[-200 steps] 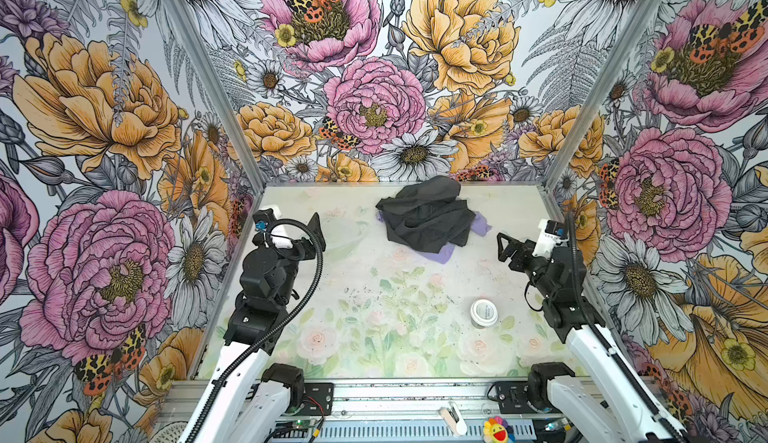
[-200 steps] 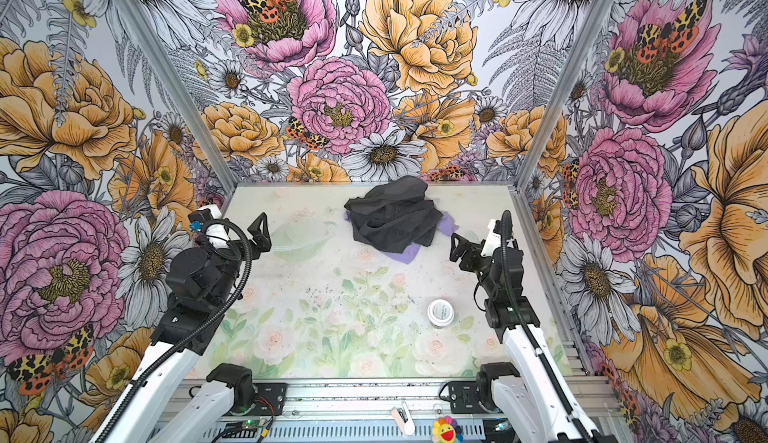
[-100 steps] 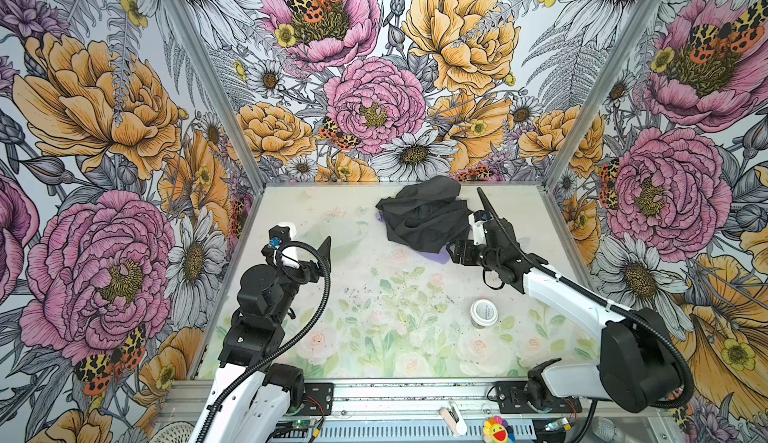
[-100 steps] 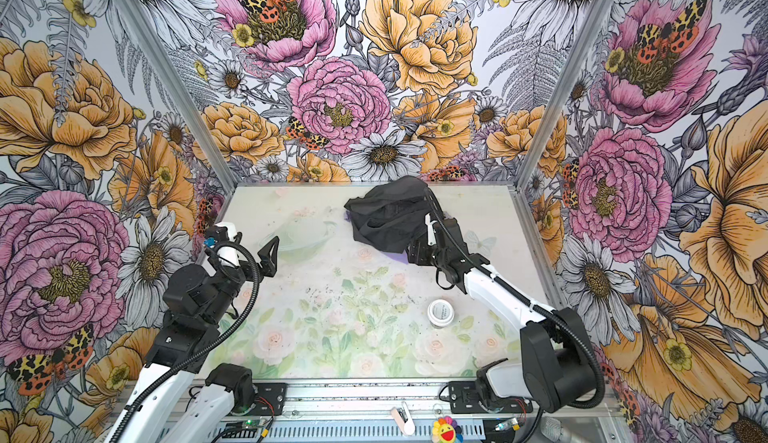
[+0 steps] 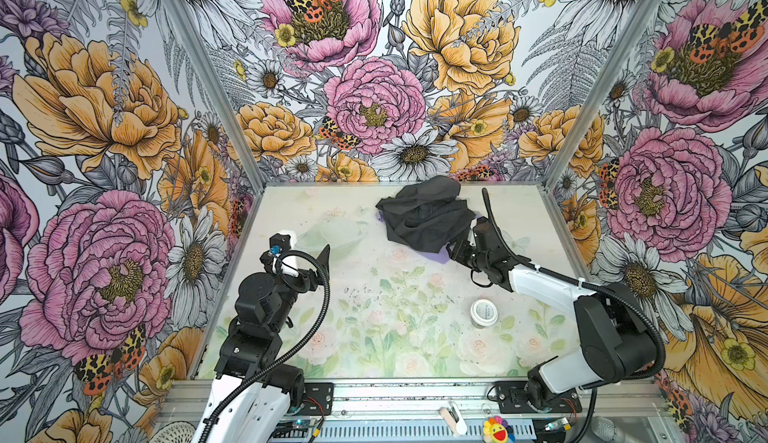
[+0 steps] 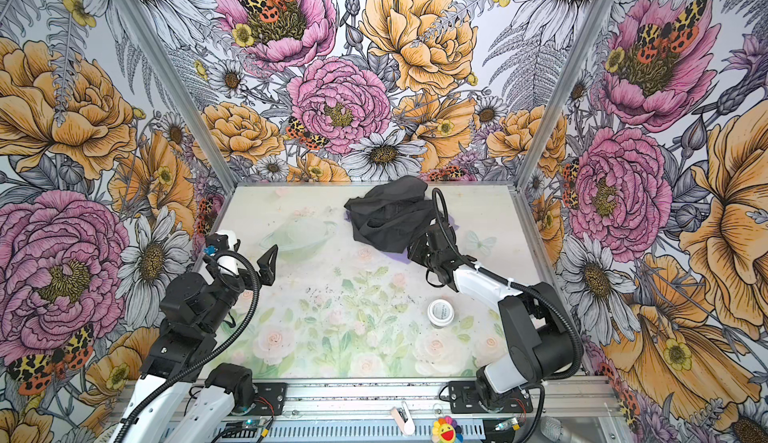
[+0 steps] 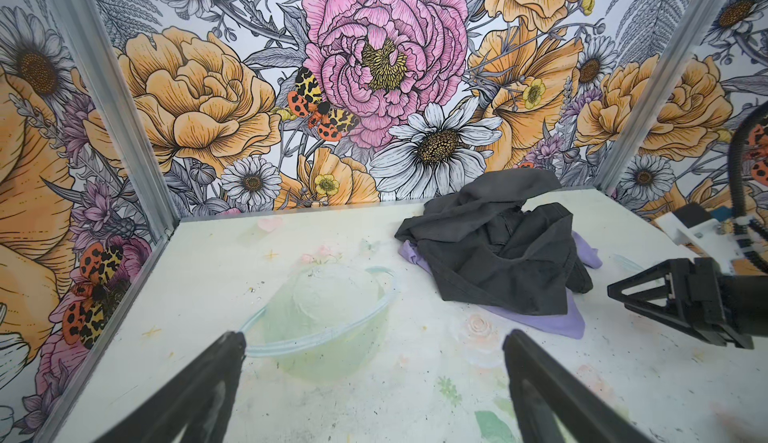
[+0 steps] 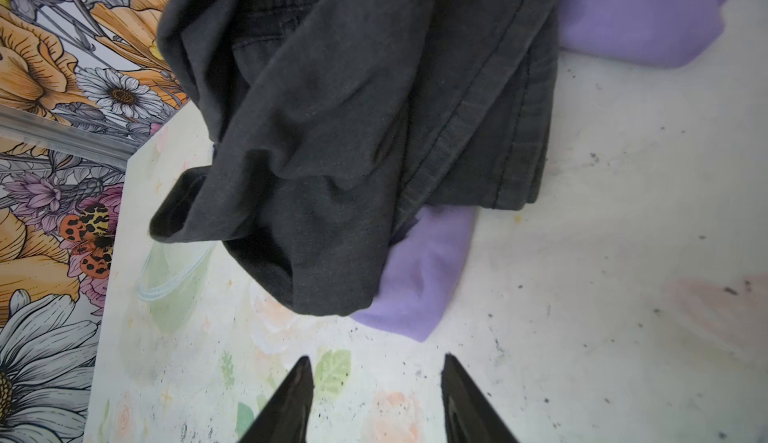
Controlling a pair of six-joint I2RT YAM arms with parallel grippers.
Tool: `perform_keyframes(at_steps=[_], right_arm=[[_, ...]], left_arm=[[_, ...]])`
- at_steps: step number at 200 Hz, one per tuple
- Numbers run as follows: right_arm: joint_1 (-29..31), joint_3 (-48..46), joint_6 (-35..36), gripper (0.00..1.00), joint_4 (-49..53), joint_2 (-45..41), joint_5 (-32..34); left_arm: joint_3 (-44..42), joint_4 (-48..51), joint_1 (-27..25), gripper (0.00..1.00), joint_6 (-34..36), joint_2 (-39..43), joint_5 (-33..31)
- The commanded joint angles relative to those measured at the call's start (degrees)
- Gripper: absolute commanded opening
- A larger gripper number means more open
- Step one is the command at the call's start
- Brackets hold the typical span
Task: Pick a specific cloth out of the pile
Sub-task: 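Lower the right gripper and pinch the lavender cloth under the grey shirt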
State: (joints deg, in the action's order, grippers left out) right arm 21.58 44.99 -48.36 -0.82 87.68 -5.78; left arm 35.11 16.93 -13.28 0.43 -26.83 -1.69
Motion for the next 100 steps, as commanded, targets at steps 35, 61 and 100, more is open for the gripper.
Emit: perform_keyframes(at_steps=[35, 61, 100], right_arm=[[0.42, -1.32, -8.24, 0.47, -8.36, 5.12, 1.56], [0.36, -0.64, -8.86, 0.46, -8.94, 7.42, 1.65], [0.05, 0.71, -8.86, 0.44, -8.95, 9.08, 2.17]], left_arm=[[-0.84, 0.73, -0.34, 0.99, 1.75, 0.11, -0.85], [-0.92, 0.74, -0.34, 0.99, 2.18, 0.29, -1.05], [-1.01, 0.74, -0.26, 0.99, 2.25, 0.64, -1.12]])
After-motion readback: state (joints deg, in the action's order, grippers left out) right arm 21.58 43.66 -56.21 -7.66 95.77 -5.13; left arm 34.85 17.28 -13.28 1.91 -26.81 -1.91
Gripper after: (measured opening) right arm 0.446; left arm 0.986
